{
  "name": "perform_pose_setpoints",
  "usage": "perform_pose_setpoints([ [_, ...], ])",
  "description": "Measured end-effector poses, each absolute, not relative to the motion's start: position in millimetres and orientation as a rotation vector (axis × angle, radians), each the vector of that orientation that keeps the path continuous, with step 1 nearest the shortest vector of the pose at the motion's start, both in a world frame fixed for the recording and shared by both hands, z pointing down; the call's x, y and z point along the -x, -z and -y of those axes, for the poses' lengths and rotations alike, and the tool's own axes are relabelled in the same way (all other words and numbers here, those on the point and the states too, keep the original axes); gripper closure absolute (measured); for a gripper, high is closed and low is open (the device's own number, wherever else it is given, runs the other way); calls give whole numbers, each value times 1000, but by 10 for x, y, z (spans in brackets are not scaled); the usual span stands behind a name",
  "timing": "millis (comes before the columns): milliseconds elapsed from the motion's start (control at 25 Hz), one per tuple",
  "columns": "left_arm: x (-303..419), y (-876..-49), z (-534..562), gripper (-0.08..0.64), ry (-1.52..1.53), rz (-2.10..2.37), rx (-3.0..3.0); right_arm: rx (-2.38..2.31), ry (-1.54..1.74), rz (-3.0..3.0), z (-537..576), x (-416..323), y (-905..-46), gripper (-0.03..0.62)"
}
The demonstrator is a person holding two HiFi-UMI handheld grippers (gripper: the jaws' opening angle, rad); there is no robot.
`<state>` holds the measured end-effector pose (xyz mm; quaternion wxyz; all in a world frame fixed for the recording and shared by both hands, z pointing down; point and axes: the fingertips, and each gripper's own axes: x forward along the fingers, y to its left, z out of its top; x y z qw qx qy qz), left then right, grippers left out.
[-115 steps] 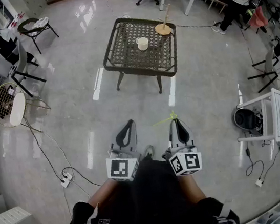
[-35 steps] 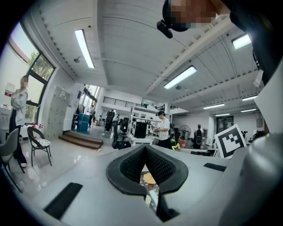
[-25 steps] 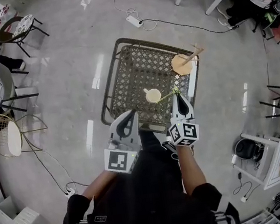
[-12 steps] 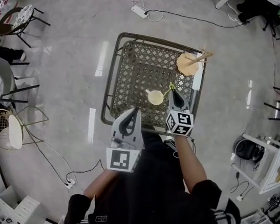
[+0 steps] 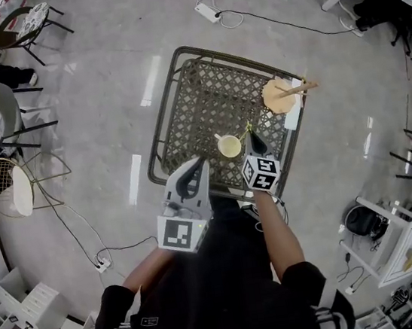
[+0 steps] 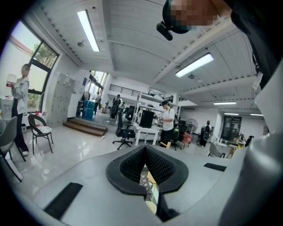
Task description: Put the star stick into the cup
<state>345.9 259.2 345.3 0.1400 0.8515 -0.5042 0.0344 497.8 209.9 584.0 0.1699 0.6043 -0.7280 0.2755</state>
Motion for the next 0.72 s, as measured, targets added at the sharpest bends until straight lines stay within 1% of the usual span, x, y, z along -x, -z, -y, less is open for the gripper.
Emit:
perform_pose_setpoints([
  [720, -3267, -3432, -2755, 543, -100, 1519, -2425, -1670, -833, 2032, -2019, -4945, -6057, 569],
])
